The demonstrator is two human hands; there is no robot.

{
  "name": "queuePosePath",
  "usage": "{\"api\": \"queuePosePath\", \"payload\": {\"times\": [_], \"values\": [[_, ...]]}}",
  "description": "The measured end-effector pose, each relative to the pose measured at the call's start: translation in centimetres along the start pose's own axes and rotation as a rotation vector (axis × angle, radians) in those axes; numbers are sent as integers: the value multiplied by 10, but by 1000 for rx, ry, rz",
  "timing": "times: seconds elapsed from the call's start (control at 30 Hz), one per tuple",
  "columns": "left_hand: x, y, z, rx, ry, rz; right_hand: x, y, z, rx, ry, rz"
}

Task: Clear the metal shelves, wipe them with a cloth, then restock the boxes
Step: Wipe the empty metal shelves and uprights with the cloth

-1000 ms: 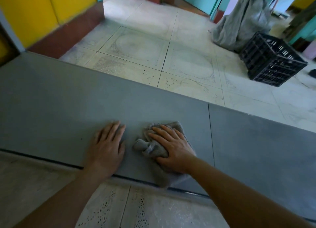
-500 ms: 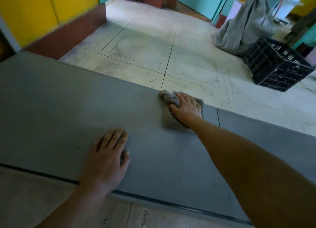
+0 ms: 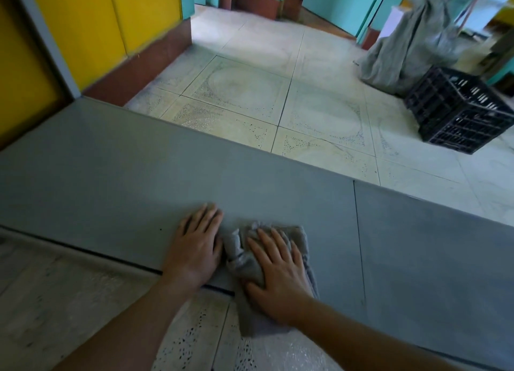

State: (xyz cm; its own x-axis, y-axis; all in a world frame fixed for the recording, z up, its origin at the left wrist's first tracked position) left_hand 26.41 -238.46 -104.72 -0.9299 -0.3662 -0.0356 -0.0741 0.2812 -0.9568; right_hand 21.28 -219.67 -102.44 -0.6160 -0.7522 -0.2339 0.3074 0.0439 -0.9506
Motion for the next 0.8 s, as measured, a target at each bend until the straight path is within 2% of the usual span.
{"api": "queuePosePath", "payload": {"times": [0.1, 0.2, 0.23, 0.3, 0.4, 0.47, 0.7, 0.8], "values": [[-1, -5, 0, -134, -18, 18, -6, 2, 4, -16, 8, 25], [0, -25, 19, -561, -103, -84, 8, 0, 6, -33, 34, 22], [1, -32, 32, -608, -137, -144, 10, -1, 7, -35, 45, 13], [3, -43, 64, -435, -172, -245, 22, 0, 20, -39, 41, 6], [5, -35, 91, -113, -255, -126, 48, 4, 53, -40, -48, 9], [4, -26, 94, -23, -248, -102, 66, 5, 66, -57, -100, 4], [8, -22, 97, 25, -250, -116, 126, -21, 26, -119, -326, 9], [7, -22, 98, 18, -239, -153, 179, -40, -11, -96, -216, -32]]}}
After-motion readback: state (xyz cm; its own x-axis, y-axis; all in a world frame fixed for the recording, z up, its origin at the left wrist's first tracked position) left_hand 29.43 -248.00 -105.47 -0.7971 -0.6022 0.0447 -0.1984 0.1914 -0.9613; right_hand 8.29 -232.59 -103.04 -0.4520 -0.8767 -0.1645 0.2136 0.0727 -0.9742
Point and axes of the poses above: each hand's wrist, its own x-axis towards the middle knuckle, its own y-axis out of the palm, z = x × y, the point moved 5 cm from there along x, towards the middle knuckle, and after that the axes turned 2 degrees about -y, right-handed, at the moved point
